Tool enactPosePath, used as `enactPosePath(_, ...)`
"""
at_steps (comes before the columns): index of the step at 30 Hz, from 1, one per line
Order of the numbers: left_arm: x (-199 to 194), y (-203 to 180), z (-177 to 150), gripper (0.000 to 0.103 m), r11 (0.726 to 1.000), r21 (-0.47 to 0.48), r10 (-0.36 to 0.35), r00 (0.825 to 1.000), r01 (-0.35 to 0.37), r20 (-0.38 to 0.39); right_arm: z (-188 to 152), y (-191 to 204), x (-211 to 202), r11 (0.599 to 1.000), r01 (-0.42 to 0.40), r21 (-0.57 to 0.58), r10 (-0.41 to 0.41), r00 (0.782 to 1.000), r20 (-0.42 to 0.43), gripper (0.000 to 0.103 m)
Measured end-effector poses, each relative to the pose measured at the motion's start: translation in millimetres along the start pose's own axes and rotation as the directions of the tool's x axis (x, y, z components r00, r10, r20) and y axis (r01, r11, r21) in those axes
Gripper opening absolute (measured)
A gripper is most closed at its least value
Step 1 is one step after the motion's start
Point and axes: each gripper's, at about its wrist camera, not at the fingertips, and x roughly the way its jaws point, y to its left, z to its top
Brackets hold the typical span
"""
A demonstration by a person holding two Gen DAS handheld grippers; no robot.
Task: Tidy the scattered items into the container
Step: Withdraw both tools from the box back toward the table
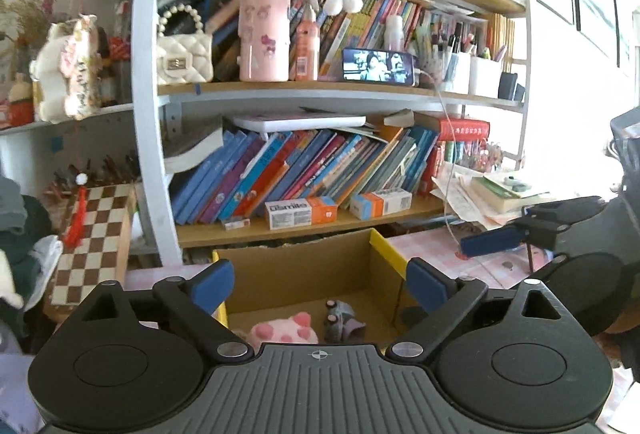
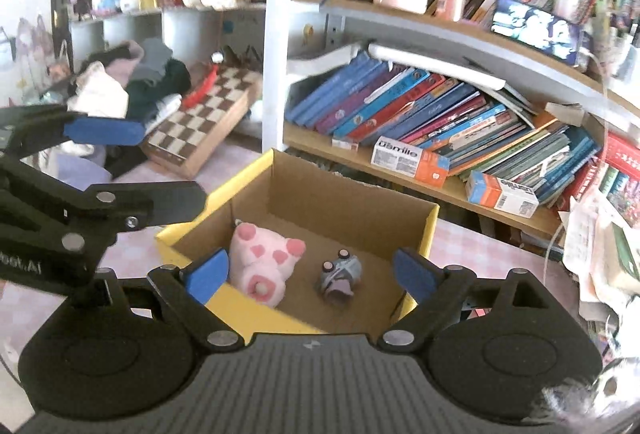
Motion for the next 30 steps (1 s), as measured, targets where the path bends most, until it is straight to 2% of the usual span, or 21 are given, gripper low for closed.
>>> enactPosePath(8, -45.4, -14.6, -19.7, 0.097, 0.996, -0.04, 0.083, 0.997, -0.083, -0.004, -31.1, -17.6, -53.2, 0.995, 0.034, 0.089, -0.037, 0.999, 0.033, 0.091)
enactPosePath(17, -80.5, -26.9, -51.4, 0.098, 0.976, -0.113, 0.183, 0.982, -0.188, -0.05, -76.6, -30.2, -83.1, 0.984, 0.073, 0.16, -0.076, 0.997, 0.014, 0.095)
enactPosePath(30, -110.7, -45.2, -103.9, 0.098, 0.948, -0.153, 0.252, 0.952, -0.279, -0.172, -141.4, 2.0, -91.7, 0.981, 0.021, 0.191, -0.004, 0.996, -0.088, 0.095)
